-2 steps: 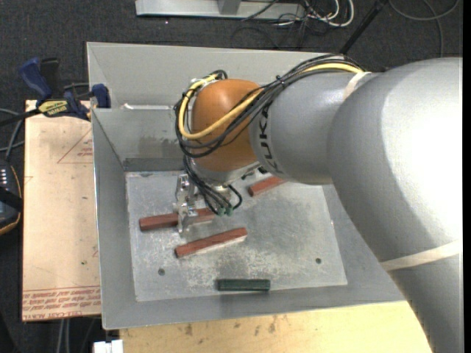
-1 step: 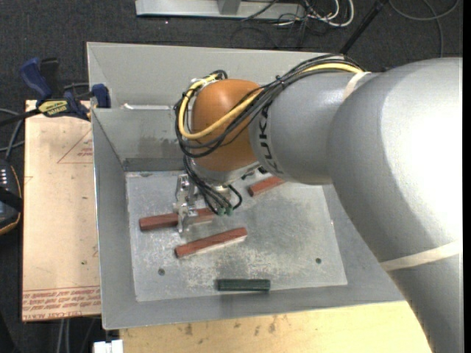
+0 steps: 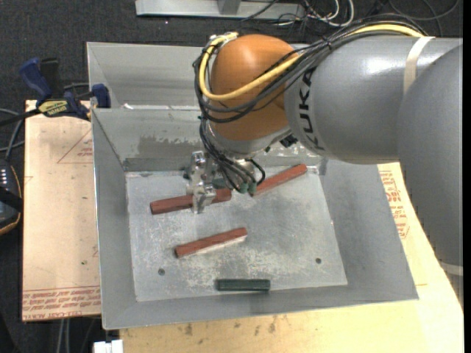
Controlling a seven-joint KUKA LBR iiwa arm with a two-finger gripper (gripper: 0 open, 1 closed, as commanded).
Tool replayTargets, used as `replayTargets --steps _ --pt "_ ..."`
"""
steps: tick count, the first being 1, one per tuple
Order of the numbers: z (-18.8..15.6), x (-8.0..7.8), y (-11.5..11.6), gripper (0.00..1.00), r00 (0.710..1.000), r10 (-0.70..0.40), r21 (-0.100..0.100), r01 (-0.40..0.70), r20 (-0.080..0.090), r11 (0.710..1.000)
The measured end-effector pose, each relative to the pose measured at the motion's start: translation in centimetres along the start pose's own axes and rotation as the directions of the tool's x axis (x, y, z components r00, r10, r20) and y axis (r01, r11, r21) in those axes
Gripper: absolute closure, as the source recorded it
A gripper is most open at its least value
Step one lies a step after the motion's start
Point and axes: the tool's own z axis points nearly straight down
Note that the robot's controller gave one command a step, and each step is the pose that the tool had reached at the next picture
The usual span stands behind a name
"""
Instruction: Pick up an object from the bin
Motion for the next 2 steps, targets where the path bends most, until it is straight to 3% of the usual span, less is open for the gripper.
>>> replayTargets --steps 1,2 --pt "0.0 0.0 0.0 1.0 1.0 0.0 0.0 0.0 0.0 1.0" --pt "-7.4 1.6 -4.6 1.0 0.973 -0.231 0.0 0.231 0.001 0.973"
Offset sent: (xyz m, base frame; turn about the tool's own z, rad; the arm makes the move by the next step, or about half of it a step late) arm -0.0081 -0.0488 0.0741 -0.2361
